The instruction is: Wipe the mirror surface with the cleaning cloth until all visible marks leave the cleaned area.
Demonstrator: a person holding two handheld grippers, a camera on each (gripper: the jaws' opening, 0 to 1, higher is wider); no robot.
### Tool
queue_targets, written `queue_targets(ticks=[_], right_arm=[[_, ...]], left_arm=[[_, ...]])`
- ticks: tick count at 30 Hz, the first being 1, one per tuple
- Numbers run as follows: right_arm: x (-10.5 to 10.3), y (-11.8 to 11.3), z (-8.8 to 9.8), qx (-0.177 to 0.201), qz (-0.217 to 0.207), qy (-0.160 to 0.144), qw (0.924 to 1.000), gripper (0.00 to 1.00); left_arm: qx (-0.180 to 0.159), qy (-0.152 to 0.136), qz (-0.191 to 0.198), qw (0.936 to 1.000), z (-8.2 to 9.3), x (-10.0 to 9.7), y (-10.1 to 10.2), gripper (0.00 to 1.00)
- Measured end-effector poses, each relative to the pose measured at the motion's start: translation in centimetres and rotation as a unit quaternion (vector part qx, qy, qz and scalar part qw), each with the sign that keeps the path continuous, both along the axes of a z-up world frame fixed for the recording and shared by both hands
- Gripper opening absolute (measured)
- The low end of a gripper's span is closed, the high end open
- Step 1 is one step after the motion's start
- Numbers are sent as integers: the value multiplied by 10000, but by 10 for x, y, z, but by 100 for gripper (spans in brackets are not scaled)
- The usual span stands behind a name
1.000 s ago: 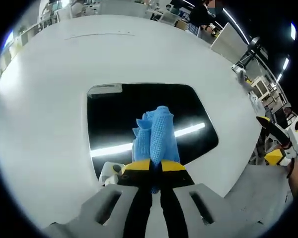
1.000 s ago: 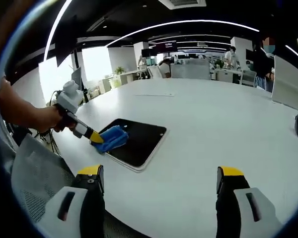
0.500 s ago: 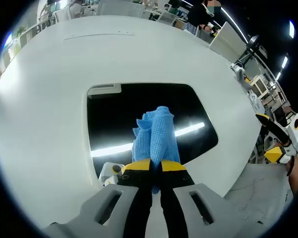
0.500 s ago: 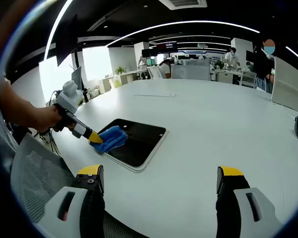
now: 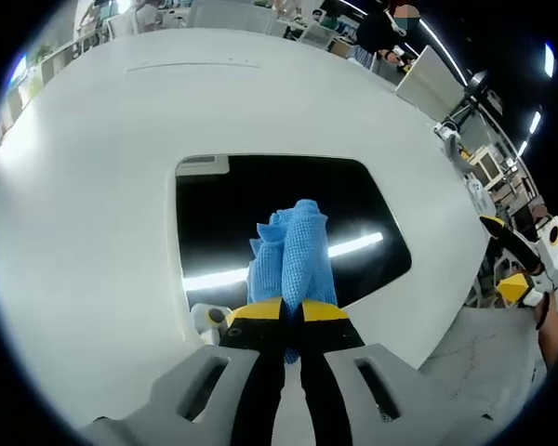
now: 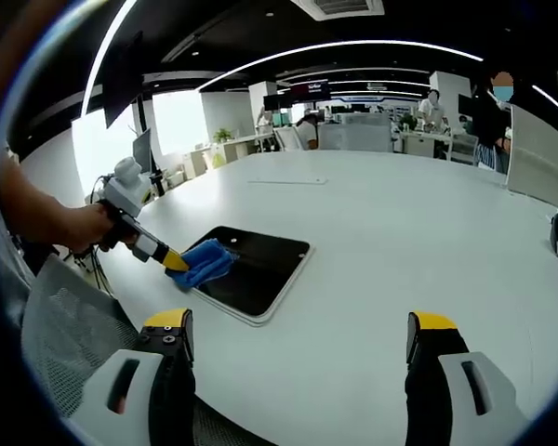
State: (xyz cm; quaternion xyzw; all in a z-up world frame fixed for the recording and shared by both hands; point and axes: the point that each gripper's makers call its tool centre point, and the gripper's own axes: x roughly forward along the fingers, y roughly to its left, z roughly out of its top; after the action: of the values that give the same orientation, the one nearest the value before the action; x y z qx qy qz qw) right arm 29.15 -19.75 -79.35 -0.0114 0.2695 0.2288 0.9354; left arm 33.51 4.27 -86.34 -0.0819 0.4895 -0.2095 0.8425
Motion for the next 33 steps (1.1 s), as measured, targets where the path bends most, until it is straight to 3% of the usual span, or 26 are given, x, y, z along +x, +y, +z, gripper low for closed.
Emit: queue_targets(ticks=[22, 25, 33], right_arm=[[-2, 9, 0, 104, 214, -9, 9997, 98], [-1, 14, 7, 200, 317, -188, 9991, 99], [-2, 16, 6, 218, 363, -168, 9990, 99]], left_arm=[[41, 33, 137, 9999, -1, 0, 27, 2], [3, 58, 195, 9998, -1, -1, 30, 2], [-33, 80, 248, 9997, -1, -1, 29, 2]])
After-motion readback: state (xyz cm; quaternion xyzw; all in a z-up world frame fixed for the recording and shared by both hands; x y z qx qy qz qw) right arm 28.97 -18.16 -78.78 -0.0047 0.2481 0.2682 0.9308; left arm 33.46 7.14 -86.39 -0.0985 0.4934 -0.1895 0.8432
